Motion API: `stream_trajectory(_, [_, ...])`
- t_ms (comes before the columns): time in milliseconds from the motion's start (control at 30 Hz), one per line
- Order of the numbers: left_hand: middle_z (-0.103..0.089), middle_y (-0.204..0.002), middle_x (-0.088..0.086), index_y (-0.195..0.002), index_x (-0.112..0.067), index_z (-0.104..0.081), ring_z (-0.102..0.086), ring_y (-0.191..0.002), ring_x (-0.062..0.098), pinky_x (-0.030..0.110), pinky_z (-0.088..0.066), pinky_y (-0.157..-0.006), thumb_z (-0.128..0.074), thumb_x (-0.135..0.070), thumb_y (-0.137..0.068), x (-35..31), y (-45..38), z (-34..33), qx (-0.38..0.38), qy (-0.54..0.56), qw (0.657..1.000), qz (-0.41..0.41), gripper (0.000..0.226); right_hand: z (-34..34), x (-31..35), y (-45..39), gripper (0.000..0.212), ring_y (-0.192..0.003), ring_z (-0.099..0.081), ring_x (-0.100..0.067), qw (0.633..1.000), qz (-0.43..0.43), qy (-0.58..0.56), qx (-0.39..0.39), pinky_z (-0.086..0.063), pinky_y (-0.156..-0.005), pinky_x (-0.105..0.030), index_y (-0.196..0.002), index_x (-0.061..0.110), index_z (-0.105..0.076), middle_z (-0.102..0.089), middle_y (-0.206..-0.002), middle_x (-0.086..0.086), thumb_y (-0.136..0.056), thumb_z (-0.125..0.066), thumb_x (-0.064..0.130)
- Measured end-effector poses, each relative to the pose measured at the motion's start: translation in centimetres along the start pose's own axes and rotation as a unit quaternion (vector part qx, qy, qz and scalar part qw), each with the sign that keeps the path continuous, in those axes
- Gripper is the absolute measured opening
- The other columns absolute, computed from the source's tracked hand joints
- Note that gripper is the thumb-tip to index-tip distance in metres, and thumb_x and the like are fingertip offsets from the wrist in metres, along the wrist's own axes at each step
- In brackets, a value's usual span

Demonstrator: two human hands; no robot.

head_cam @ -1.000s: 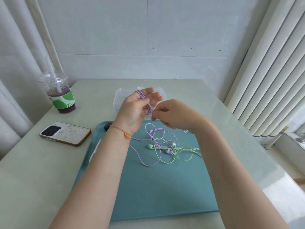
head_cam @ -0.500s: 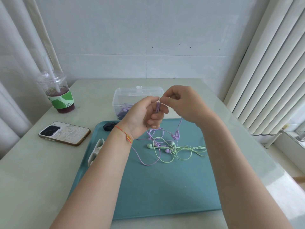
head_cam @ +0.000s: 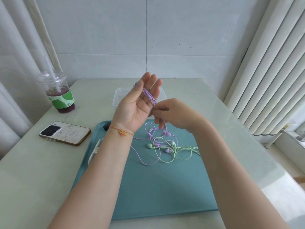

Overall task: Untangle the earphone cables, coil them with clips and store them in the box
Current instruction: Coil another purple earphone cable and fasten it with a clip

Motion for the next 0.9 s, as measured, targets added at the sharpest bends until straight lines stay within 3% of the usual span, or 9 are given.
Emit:
stream_trajectory(100, [-0.073,-0.105,0.002,-0.111,-0.011,-0.061,-0.068,-0.104,0.021,0.027,-0.054,-0.088,-0.037,-0.014,-0.103,-0.4,-0.2,0.7,-0.026,-0.113,0.993,-0.037,0.026,-0.2,0.0,0.0,0.014,-0.056,-0.062,-0.020,1.000,-0.004,-0.006,0.013,-0.053,-0.067,-0.033,-0.098,0.001,-0.066,-0.065,-0.065,-0.001,-0.094,-0.054,0.008])
stream_trajectory(267, [-0.074,-0.100,0.005,-0.108,-0.009,-0.063,-0.069,-0.102,0.021,0.031,-0.052,-0.094,-0.045,-0.012,-0.101,0.0,-0.3,2.0,-0.068,-0.295,0.951,-0.059,0.020,0.2,0.1,0.4,0.016,-0.050,-0.057,-0.020,0.999,-0.027,0.042,0.012,-0.047,-0.052,-0.018,-0.099,0.004,-0.069,-0.064,-0.061,-0.002,-0.092,-0.055,0.009])
stream_trajectory(367, [-0.074,-0.094,0.006,-0.106,-0.007,-0.066,-0.070,-0.086,0.017,0.023,-0.054,-0.074,-0.048,-0.013,-0.100,0.6,-0.3,2.4,-0.092,-0.389,0.916,-0.043,0.020,0.3,0.3,0.5,0.022,-0.050,-0.057,-0.014,0.996,-0.027,0.081,0.010,-0.047,-0.053,-0.016,-0.099,0.009,-0.071,-0.065,-0.066,0.001,-0.090,-0.051,0.005])
stream_trajectory(433, [-0.072,-0.077,-0.002,-0.102,-0.006,-0.068,-0.063,-0.064,0.011,0.019,-0.048,-0.059,-0.052,-0.015,-0.099,1.0,-0.2,2.7,-0.113,-0.468,0.876,-0.024,0.019,0.4,0.8,0.6,0.025,-0.047,-0.053,-0.011,0.993,-0.020,0.119,0.006,-0.042,-0.050,-0.014,-0.096,0.017,-0.072,-0.065,-0.068,0.006,-0.087,-0.051,0.007])
stream_trajectory(500, [-0.064,-0.060,0.000,-0.093,0.001,-0.068,-0.053,-0.050,0.011,0.020,-0.044,-0.054,-0.053,-0.015,-0.096,1.3,-0.2,3.1,-0.128,-0.530,0.839,-0.002,0.022,0.7,1.1,0.8,0.022,-0.047,-0.049,-0.011,0.991,-0.016,0.130,-0.008,-0.037,-0.045,-0.016,-0.090,0.019,-0.074,-0.062,-0.067,0.006,-0.085,-0.055,0.010])
stream_trajectory(600, [-0.058,-0.050,0.004,-0.077,0.002,-0.060,-0.051,-0.043,0.018,0.023,-0.041,-0.050,-0.046,-0.015,-0.096,2.0,-0.1,3.3,-0.125,-0.561,0.817,0.057,0.028,1.5,1.2,0.9,0.012,-0.047,-0.047,-0.010,0.989,-0.005,0.140,-0.041,-0.036,-0.043,-0.015,-0.083,0.014,-0.072,-0.056,-0.066,0.003,-0.082,-0.061,0.013])
stream_trajectory(667, [-0.051,-0.045,0.001,-0.071,-0.008,-0.055,-0.042,-0.038,0.017,0.023,-0.036,-0.046,-0.042,-0.019,-0.098,2.3,0.0,3.4,-0.121,-0.557,0.816,0.094,0.031,1.8,1.2,0.8,0.005,-0.045,-0.048,-0.007,0.991,0.003,0.119,-0.058,-0.035,-0.041,-0.012,-0.083,0.014,-0.069,-0.054,-0.069,0.005,-0.083,-0.064,0.014])
stream_trajectory(733, [-0.042,-0.047,-0.001,-0.070,-0.017,-0.052,-0.030,-0.038,0.016,0.022,-0.031,-0.045,-0.037,-0.031,-0.101,2.9,0.1,3.4,-0.108,-0.510,0.841,0.146,0.038,1.9,1.3,0.8,0.002,-0.042,-0.048,-0.003,0.992,0.016,0.102,-0.070,-0.036,-0.042,-0.012,-0.083,0.015,-0.066,-0.056,-0.071,0.005,-0.083,-0.067,0.015])
stream_trajectory(900, [-0.031,-0.064,0.004,-0.054,-0.024,-0.054,-0.014,-0.040,0.010,0.016,-0.017,-0.038,-0.024,-0.057,-0.100,4.3,0.8,3.0,-0.047,-0.396,0.881,0.255,0.064,2.2,1.6,0.8,0.004,-0.059,-0.061,-0.014,0.993,0.042,0.083,-0.078,-0.051,-0.063,-0.030,-0.083,0.013,-0.065,-0.066,-0.069,-0.001,-0.081,-0.069,0.014])
Point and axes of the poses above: each hand's wrist, its own y-axis away from the middle knuckle, its own z-axis out of the back of the hand, x = y × z, the point moved 6 cm from there along -y, towards the middle knuckle
